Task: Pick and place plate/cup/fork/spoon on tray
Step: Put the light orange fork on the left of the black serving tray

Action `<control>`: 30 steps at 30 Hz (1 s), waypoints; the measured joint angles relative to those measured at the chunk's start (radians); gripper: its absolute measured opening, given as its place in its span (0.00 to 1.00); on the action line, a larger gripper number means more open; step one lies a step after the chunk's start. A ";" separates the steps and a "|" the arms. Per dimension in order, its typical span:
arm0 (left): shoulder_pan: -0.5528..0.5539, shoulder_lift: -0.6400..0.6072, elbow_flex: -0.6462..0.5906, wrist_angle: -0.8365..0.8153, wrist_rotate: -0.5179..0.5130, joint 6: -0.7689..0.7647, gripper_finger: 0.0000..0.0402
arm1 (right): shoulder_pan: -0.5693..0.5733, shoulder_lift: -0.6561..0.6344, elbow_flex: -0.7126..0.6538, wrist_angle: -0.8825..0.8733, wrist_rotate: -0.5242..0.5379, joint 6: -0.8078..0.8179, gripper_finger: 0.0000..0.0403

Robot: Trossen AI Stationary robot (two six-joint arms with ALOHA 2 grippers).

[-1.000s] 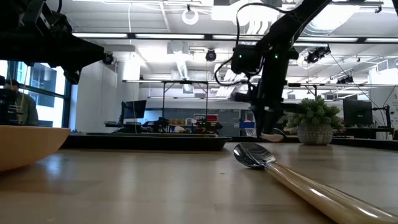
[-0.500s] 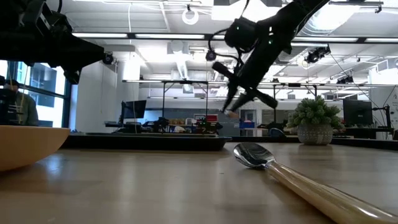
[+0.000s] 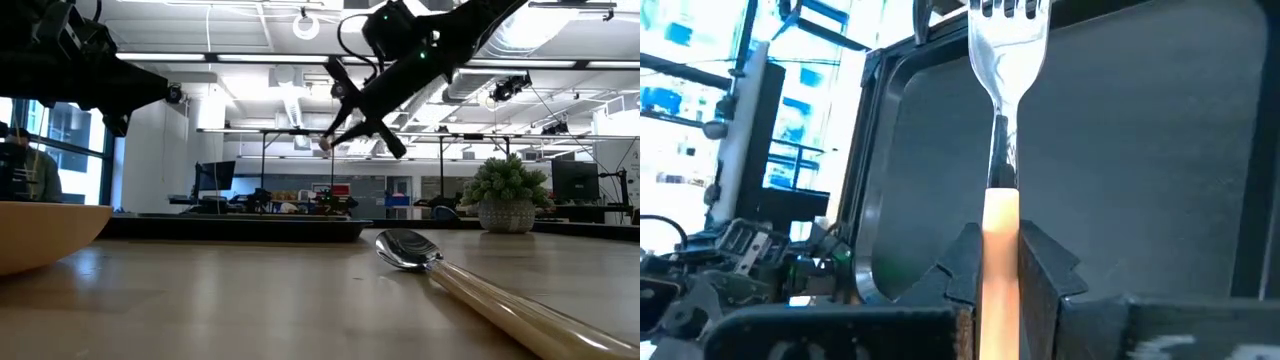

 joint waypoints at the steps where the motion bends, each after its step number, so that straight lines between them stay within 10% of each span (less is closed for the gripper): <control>1: 0.000 0.000 0.000 0.000 0.000 0.000 0.16 | 0.004 0.000 0.018 -0.028 0.003 -0.009 0.05; 30: 0.000 0.000 0.000 0.000 0.000 0.000 0.16 | 0.020 0.197 0.514 -0.796 0.100 -0.033 0.05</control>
